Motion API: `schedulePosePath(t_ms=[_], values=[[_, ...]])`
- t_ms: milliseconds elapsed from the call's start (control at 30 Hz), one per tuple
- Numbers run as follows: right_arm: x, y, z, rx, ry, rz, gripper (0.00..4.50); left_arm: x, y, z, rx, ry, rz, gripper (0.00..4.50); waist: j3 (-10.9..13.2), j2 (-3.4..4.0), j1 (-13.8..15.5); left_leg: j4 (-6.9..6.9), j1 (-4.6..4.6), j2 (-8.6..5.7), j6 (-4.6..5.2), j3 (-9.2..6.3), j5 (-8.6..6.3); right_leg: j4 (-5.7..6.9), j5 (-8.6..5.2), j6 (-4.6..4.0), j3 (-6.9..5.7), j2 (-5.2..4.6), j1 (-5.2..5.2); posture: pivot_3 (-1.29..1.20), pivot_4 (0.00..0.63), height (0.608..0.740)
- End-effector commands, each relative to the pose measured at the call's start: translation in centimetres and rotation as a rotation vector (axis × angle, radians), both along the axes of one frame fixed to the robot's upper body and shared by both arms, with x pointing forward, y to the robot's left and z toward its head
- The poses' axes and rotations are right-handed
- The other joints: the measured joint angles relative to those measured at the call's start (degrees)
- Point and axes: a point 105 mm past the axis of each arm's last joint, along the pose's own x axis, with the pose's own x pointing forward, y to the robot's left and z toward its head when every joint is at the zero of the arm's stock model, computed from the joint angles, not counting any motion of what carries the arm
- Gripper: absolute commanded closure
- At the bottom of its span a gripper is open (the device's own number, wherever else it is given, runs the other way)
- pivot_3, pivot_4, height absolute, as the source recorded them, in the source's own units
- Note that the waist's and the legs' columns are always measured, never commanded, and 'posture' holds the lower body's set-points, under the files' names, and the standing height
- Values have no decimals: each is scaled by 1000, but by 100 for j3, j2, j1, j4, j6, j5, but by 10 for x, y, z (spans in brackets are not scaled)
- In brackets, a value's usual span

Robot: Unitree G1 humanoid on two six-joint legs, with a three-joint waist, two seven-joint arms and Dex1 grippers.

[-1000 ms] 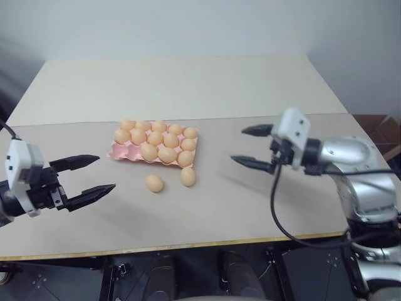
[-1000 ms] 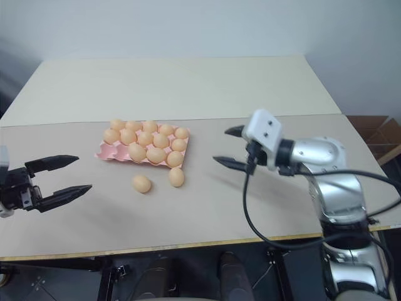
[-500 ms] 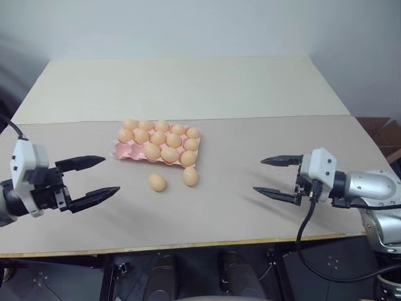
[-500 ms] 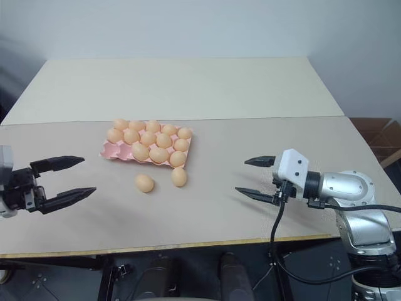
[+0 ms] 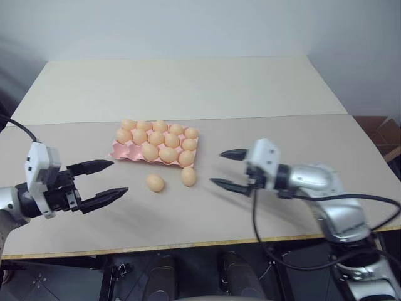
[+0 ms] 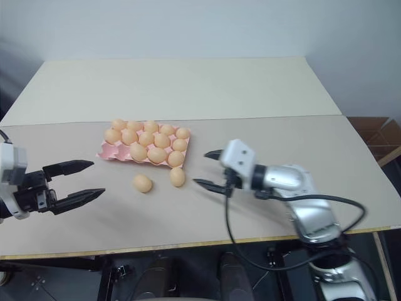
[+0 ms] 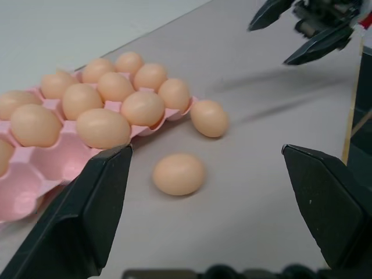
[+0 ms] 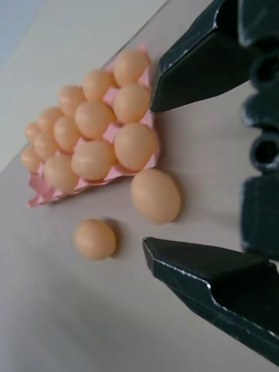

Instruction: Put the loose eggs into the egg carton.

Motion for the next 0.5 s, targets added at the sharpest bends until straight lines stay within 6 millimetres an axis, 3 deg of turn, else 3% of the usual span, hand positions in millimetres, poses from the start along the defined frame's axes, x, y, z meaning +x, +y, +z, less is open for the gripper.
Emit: schedulePosePath(t_ms=[33, 167, 500], values=[[15, 17, -7, -58, -19, -109, 562, 3, 3, 3, 12, -28, 9, 0, -3, -5, 11, 0, 1, 0, 0, 0, 0, 0, 4, -6, 0, 0, 0, 0, 150, 740], [26, 33, -16, -82, 33, -209, 562, 5, 9, 4, 21, -30, 14, 0, -5, -8, 18, 1, -6, -1, 0, 0, 0, -1, 7, -13, -5, -2, -2, 0, 150, 740], [19, 46, -31, -140, 103, -257, 562, 5, 14, 6, 41, -35, 5, 0, -5, -8, 0, 1, -4, 1, 0, 0, 0, 1, 7, -12, -5, 0, -3, 0, 150, 740]])
